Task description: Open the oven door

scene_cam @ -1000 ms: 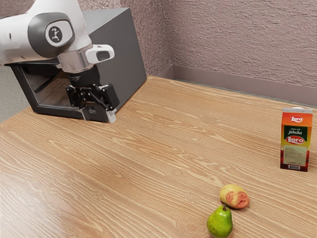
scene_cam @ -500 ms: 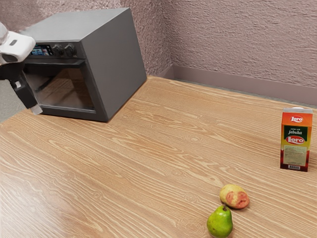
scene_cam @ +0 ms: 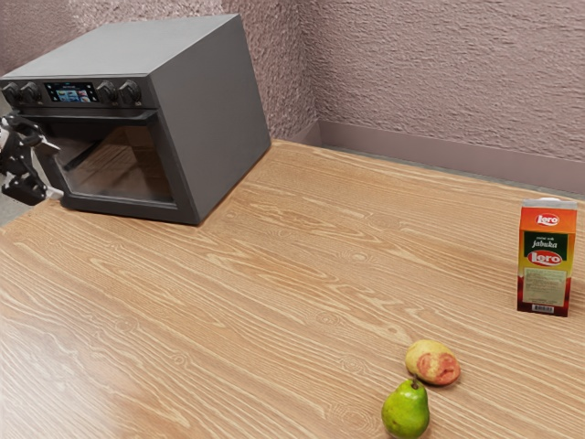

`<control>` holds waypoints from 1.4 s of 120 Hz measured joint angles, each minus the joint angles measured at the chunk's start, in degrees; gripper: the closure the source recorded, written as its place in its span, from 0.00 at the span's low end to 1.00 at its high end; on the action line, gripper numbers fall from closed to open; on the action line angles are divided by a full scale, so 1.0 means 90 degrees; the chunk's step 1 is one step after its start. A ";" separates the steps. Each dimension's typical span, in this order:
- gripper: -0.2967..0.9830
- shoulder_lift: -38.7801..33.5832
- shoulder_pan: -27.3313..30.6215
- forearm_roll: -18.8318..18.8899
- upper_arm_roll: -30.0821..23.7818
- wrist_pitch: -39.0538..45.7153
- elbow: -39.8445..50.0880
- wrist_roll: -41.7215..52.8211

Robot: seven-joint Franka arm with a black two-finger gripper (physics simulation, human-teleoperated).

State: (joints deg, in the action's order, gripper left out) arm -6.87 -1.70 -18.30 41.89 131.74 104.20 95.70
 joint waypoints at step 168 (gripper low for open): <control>0.23 0.3340 0.3211 -0.3785 -0.1772 -0.0920 -0.3303 0.5540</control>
State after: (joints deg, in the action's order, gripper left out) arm 23.19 27.21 -52.37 25.94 123.46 74.47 145.56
